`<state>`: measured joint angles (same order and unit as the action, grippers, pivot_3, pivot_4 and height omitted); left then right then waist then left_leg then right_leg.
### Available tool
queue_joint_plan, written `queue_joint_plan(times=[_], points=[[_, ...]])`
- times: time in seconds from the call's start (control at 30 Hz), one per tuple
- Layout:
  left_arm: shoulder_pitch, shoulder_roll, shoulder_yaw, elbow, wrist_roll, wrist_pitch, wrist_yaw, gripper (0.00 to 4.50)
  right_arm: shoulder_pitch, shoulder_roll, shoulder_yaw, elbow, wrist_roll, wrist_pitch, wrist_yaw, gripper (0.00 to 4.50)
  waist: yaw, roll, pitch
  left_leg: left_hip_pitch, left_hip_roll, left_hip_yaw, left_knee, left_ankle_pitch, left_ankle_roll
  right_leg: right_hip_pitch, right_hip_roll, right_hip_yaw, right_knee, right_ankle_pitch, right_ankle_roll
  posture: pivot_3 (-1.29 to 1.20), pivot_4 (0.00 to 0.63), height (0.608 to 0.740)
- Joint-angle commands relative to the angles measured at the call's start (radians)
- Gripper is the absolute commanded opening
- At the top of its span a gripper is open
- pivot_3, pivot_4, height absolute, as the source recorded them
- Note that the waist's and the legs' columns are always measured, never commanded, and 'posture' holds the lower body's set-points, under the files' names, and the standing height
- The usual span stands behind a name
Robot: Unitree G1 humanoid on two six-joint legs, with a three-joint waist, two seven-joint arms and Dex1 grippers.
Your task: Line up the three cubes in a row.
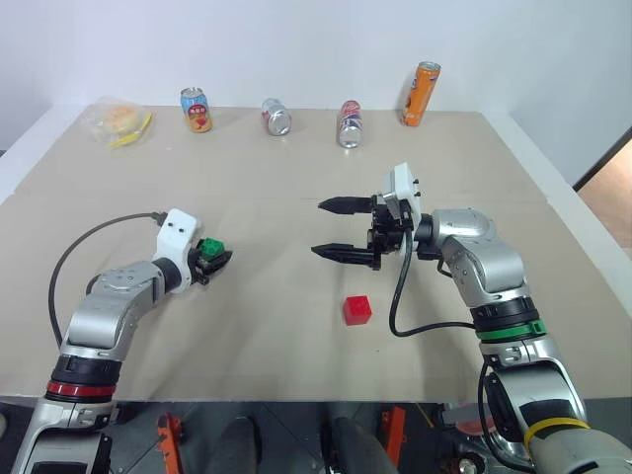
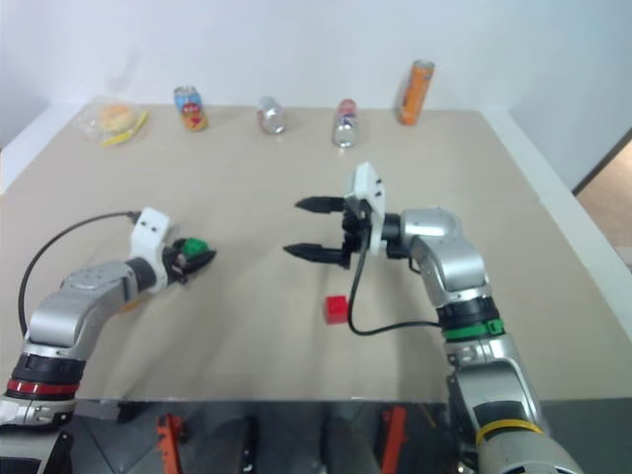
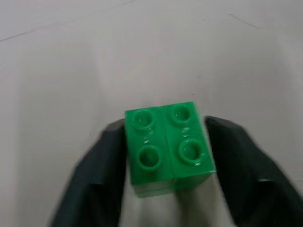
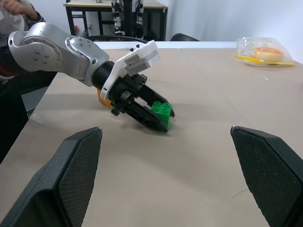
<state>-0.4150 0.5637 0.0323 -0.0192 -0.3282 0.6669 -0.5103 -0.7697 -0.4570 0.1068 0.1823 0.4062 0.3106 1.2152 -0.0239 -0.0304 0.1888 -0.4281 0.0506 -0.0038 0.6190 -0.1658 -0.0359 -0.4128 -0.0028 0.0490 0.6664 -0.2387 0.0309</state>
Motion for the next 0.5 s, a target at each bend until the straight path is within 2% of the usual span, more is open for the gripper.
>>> queue_joint_plan(times=[0.03,0.1,0.17,0.33,0.5], points=[[-0.015,0.0,0.012,-0.016,0.017,-0.006,0.005,1.35,-0.012,-0.005,-0.024,-0.016,0.009,-0.017,0.004,4.5,0.0,0.0,0.0,0.0,0.0,0.0,0.0,0.0,0.0,0.0,0.0,0.0,0.0,0.0,0.0,0.0,0.15,0.74],[-0.007,0.014,-0.005,-0.019,0.035,-0.042,-0.021,1.35,-0.009,-0.008,-0.027,-0.014,0.01,-0.025,0.008,4.5,0.0,0.0,0.0,0.0,0.0,0.0,0.0,0.0,0.0,0.0,0.0,0.0,0.0,0.0,0.0,0.0,0.15,0.74],[0.015,0.038,-0.03,-0.055,0.035,-0.135,-0.116,1.35,0.004,-0.023,-0.042,-0.035,0.028,-0.022,0.025,4.5,0.0,0.0,0.0,0.0,0.0,0.0,0.0,0.0,0.0,0.0,0.0,0.0,0.0,0.0,0.0,0.0,0.15,0.74],[0.073,0.09,-0.072,-0.219,-0.09,-0.268,-0.446,1.35,0.072,-0.128,-0.06,-0.132,0.086,0.043,0.112,4.5,0.004,0.0,0.0,-0.005,-0.001,0.0,0.0,0.0,0.0,-0.004,-0.002,0.0,0.0,0.0,-0.001,0.0,0.15,0.74],[0.066,0.098,-0.133,-0.252,-0.094,-0.274,-0.542,1.35,0.127,-0.205,-0.077,-0.183,0.099,0.069,0.129,4.5,0.002,0.0,0.0,-0.005,-0.001,0.001,0.0,0.0,0.0,-0.005,-0.002,0.001,0.0,-0.001,0.0,0.0,0.15,0.74]])
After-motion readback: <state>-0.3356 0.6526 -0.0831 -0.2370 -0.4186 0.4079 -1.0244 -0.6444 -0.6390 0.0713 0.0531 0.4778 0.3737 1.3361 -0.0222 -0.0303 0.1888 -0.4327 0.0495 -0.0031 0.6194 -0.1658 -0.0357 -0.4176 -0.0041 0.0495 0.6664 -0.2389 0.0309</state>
